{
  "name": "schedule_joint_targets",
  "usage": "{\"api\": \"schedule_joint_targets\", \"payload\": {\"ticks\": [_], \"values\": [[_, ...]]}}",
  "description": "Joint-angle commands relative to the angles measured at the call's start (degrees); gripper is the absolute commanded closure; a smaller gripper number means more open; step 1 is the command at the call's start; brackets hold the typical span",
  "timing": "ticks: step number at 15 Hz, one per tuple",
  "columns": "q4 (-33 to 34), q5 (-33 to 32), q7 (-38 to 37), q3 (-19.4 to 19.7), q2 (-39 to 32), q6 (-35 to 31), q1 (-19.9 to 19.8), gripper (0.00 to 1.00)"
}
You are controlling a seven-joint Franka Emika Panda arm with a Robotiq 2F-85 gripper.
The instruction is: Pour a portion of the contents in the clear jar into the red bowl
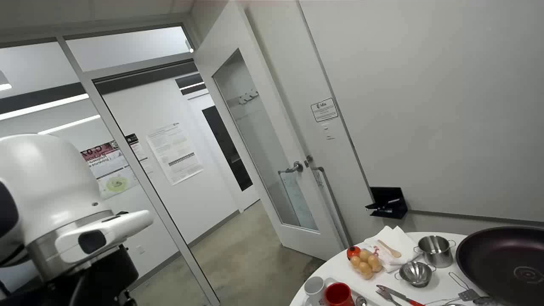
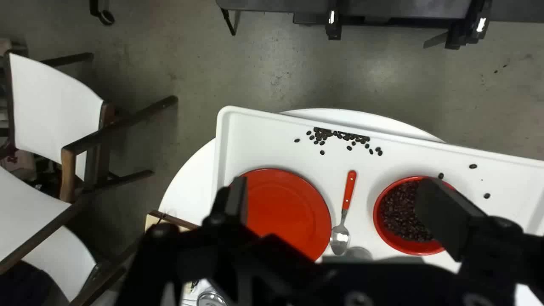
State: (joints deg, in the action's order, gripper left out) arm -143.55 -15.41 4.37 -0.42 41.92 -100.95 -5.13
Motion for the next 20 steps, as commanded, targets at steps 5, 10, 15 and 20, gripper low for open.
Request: {"api": "schedule_joint_targets", "payload": {"ticks": [5,10,15,20], "values": [[0.17,-0.54,-0.57,0.84,-0.06,0.33,1.14,0.00],[1.98,0.12,-8.71,-1.72,-1.55,0.91,-0.83,0.00],[8.33,4.98,-25.00,-5.34,-9.18,0.34,-1.10,0.00],[16.95,8.35,-41.17,-7.80,-24.12,-4.26,-1.94,0.00]]}}
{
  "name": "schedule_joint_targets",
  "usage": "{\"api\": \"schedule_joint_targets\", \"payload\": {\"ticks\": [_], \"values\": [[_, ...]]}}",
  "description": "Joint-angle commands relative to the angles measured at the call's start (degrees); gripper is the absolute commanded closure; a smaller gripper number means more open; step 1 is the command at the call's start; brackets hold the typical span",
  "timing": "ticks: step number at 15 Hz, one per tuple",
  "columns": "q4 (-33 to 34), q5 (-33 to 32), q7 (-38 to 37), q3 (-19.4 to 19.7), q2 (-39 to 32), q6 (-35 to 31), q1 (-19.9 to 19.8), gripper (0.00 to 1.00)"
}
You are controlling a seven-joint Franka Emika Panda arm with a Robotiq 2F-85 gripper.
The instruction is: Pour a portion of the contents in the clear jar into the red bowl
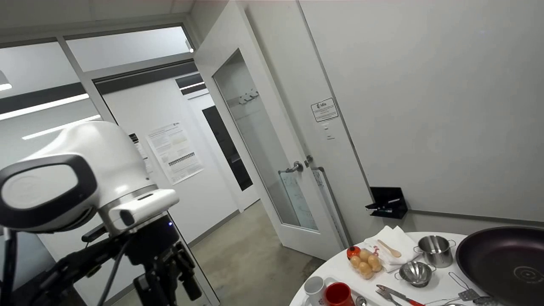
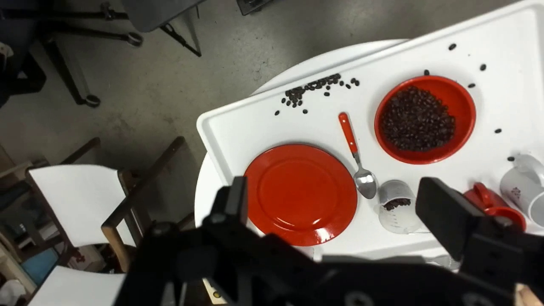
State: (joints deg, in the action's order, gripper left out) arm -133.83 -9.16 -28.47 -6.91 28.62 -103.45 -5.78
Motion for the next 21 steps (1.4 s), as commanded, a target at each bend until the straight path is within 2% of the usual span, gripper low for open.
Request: {"api": "schedule_joint_targets", "payload": {"ticks": [1,4,8,9,13,15,18,21], "values": [[9.14,2.26,-11.39,-1.40,-13.82,-2.48,-1.30,0.00],[15.58,1.90,-20.44,-0.31,-23.00,-3.51,-0.35,0.00],[25.75,5.38,-28.35,1.87,-33.19,0.41,2.14,0.00],[18.61,2.97,-25.03,2.66,-27.76,-3.40,2.47,0.00],[19.74,3.11,-25.29,3.62,-29.53,-3.31,3.37,0.00],[17.49,4.03,-32.75,4.73,-28.24,-6.84,3.08,0.00],[19.00,8.53,-38.14,5.72,-29.98,-4.99,3.18,0.00],[19.50,12.56,-44.71,6.20,-31.66,-6.24,3.42,0.00]]}}
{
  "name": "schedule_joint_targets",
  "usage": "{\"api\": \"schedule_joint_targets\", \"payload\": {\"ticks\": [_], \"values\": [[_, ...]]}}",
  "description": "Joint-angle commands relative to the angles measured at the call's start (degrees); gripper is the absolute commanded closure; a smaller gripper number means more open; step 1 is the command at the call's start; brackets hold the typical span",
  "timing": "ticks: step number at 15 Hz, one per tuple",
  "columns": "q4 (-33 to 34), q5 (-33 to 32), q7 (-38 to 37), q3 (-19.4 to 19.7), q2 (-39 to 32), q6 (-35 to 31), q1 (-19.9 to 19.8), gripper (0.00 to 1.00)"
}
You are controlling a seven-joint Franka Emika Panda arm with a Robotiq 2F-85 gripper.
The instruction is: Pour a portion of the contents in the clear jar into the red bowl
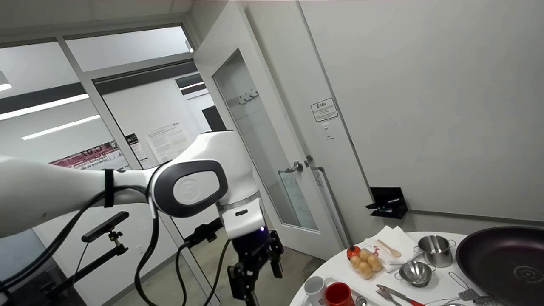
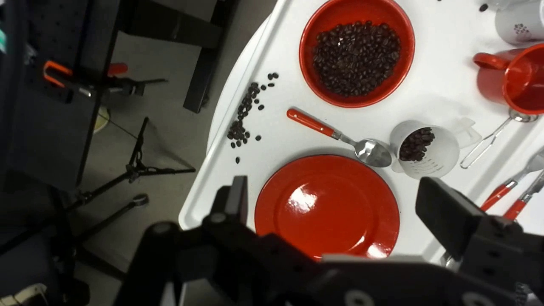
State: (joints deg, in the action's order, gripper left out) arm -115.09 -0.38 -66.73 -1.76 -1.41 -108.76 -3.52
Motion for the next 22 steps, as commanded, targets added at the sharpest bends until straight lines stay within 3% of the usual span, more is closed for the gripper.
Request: {"api": "schedule_joint_targets", "payload": {"ticks": [1,7,11,16,17,22], "values": [[1.29,4.54,-9.40,1.01,-3.36,-2.40,1.39,0.00],[8.94,0.40,-32.40,1.59,-19.10,-17.06,6.61,0.00],[17.25,-2.91,-47.43,3.95,-26.84,-17.67,12.36,0.00],[25.20,-2.11,-61.71,6.34,-31.79,-16.71,14.70,0.00],[20.46,-2.04,-56.78,4.69,-28.96,-18.30,13.86,0.00],[19.40,-3.02,-58.64,5.74,-29.19,-20.18,14.06,0.00]]}}
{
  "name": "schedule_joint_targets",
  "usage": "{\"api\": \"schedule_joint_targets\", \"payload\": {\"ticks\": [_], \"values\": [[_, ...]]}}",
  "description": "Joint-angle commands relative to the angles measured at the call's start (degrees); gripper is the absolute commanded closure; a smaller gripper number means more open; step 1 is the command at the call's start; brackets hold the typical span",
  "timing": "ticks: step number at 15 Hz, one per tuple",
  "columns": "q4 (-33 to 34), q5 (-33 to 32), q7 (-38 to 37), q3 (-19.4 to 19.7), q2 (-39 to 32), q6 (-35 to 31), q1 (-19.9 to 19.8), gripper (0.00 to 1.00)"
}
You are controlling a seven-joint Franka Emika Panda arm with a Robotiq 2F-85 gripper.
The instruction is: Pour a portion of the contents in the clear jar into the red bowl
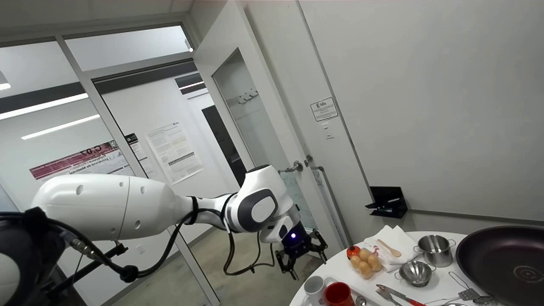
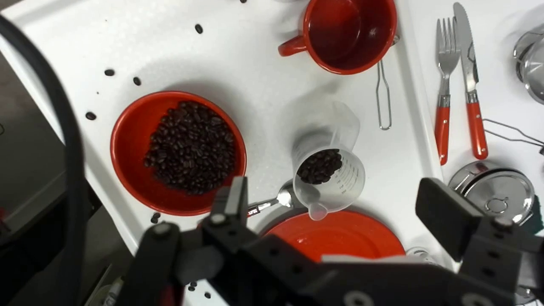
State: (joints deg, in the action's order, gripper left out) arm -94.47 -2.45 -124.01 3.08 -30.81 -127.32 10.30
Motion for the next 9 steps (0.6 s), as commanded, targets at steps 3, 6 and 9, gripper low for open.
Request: {"api": "schedule_joint_targets", "payload": {"ticks": [3,6,9], "values": [[1.88,-0.73,-4.05,2.29,-4.17,-1.50,-0.23,0.00],[4.79,-0.61,-5.87,3.61,-8.83,-1.19,-0.78,0.00],[9.11,-0.66,-6.11,4.52,-13.90,0.68,-1.15,0.00]]}}
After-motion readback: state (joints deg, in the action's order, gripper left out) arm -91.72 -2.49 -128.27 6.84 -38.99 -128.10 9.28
